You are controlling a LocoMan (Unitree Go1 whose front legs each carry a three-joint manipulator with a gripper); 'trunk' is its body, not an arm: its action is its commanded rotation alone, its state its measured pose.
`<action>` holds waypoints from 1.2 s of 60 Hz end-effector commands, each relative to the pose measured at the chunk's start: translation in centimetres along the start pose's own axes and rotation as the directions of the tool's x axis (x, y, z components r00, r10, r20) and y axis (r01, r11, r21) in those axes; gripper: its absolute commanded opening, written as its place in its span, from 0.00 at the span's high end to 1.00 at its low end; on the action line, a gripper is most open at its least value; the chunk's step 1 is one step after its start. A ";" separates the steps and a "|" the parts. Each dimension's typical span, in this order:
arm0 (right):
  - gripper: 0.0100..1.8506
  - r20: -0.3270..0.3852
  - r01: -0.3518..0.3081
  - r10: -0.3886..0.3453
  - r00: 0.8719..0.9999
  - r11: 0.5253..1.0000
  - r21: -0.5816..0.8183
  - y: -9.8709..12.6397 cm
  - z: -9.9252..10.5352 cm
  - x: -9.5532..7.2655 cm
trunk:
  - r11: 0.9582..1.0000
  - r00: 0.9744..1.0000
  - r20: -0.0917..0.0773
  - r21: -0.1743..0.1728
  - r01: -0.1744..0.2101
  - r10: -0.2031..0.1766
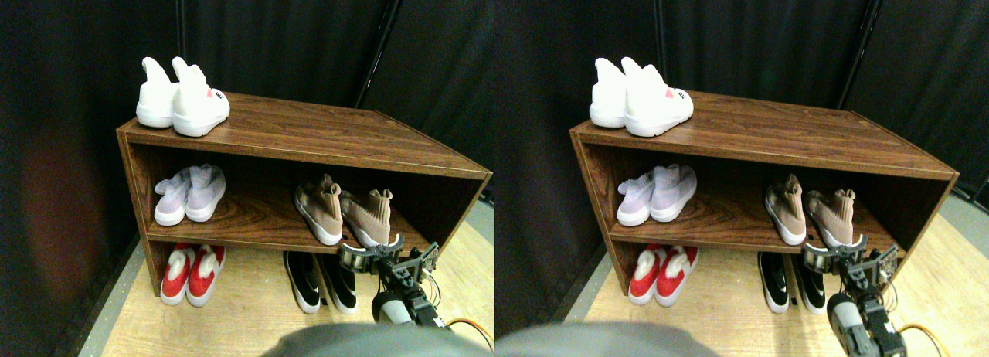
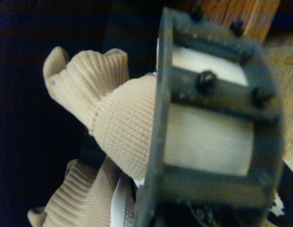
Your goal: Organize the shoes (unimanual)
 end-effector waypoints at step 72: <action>0.97 0.187 -0.262 0.309 0.933 0.935 -0.240 4.4 8.8 -6.9 | 1.000 1.000 -0.011 -0.003 0.015 -0.015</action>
